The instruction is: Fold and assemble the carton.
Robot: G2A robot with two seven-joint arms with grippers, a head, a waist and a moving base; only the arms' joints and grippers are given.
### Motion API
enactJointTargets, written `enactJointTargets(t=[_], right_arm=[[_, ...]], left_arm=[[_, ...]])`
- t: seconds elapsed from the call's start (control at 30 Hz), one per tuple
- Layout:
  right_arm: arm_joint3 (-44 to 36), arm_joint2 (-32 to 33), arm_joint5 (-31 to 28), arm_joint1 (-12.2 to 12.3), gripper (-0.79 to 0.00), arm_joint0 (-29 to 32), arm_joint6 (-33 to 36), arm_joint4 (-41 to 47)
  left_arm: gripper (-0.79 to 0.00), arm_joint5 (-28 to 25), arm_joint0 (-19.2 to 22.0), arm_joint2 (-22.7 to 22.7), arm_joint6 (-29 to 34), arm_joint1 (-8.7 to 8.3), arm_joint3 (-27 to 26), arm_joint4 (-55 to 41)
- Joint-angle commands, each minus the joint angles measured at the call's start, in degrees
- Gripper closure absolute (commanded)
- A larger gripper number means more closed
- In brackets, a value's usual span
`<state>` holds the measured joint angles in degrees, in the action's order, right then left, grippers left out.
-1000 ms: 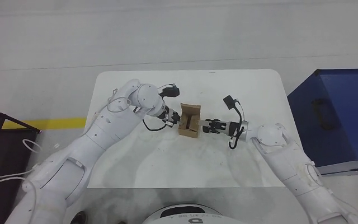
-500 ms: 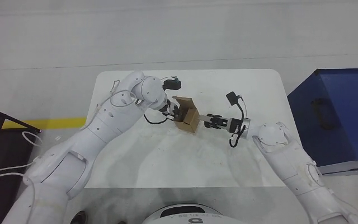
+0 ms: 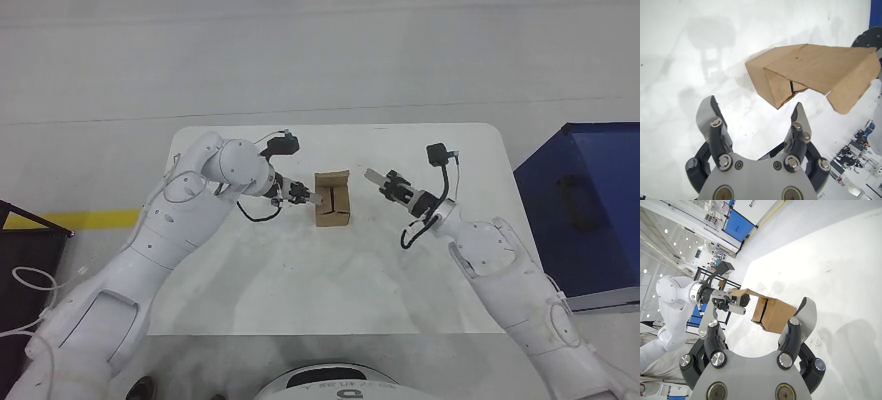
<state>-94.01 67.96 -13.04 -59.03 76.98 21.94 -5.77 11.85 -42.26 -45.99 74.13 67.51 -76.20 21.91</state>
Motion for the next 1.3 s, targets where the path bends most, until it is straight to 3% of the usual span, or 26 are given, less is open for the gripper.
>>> enactJointTargets(t=[0.0,0.1,0.33,0.5,0.6,1.03,1.27], right_arm=[[-1.54,-0.75,0.0,-0.31,-0.65,-1.43,-1.98,-2.56],[-3.26,-2.68,1.05,-0.94,-0.573,-4.62,-3.73,-6.56],[-0.27,-10.81,5.49,-3.39,-0.576,-16.18,-1.04,-12.84],[5.99,-16.63,6.56,-5.46,-0.613,-22.86,5.84,-10.46],[8.8,-18.19,6.22,-6.2,-0.573,-24.95,10.34,-7.78],[8.1,-15.64,5.96,-5.7,-0.523,-21.56,19.85,-1.93],[9.16,-13.45,5.38,-5.51,-0.517,-18.5,19.06,2.32]], left_arm=[[-0.785,-0.74,-2.17,-0.76,1.79,-0.68,-1.7,0.09],[-0.785,-1.05,-3.98,-0.56,3.34,-1.05,-3.46,0.3],[-0.785,-0.75,-5.52,1.12,3.41,-0.9,-4.54,0.51],[-0.785,-0.14,-6.45,0.4,2.36,-1.1,-4.58,-0.04],[-0.785,0.31,-7.6,-1.11,1.66,-1.6,-4.96,-0.39],[-0.785,1.83,-12.74,-9.59,0.81,-4.42,-9.39,-0.61],[-0.785,3.53,-11.4,-10.85,-2.87,-4.65,-10.59,1.9]])
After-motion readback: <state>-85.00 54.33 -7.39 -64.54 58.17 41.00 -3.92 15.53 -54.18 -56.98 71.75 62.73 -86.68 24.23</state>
